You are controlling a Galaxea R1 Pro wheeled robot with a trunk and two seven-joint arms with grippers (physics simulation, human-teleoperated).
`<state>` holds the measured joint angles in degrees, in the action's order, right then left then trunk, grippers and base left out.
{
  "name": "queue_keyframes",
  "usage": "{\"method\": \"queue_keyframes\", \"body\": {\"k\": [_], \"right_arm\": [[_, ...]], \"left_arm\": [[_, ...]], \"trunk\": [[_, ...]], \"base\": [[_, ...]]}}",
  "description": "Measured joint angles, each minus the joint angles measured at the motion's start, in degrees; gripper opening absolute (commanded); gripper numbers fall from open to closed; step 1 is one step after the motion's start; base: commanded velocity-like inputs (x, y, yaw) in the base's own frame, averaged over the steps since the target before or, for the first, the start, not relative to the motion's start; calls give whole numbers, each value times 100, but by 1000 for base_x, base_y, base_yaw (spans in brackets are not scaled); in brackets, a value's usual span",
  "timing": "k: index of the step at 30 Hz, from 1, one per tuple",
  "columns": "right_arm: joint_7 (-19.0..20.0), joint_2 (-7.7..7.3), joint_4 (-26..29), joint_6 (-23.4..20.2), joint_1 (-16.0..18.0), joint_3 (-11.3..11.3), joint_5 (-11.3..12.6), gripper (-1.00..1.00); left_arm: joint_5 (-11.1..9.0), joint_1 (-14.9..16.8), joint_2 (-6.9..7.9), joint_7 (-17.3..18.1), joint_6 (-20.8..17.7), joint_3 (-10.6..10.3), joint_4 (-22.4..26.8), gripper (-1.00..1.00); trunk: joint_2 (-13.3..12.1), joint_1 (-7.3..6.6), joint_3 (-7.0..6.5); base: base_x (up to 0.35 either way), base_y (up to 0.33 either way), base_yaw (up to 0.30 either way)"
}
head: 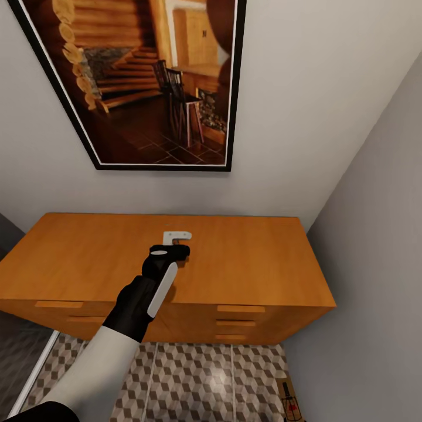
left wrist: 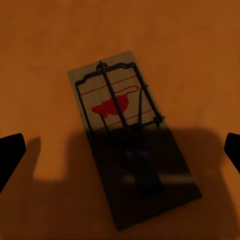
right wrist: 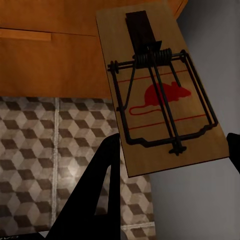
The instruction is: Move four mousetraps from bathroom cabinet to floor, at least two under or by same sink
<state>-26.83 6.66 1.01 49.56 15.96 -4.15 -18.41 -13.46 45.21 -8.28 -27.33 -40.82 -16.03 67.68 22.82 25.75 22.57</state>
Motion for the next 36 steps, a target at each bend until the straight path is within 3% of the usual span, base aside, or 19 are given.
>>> {"method": "queue_keyframes", "body": {"k": [14, 23, 36], "right_arm": [[-1, 0, 0, 1, 0, 0, 0, -100], [-1, 0, 0, 0, 0, 0, 0, -100], [-1, 0, 0, 1, 0, 0, 0, -100]], "left_arm": [[0, 0, -5, 11, 12, -9, -92, 100], [0, 0, -9, 11, 300, -12, -215, 100], [-1, 0, -9, 17, 377, -16, -375, 100]], "trunk": [[0, 0, 0], [0, 0, 0], [0, 0, 0]], "base": [[0, 0, 0], [0, 0, 0], [0, 0, 0]]}}
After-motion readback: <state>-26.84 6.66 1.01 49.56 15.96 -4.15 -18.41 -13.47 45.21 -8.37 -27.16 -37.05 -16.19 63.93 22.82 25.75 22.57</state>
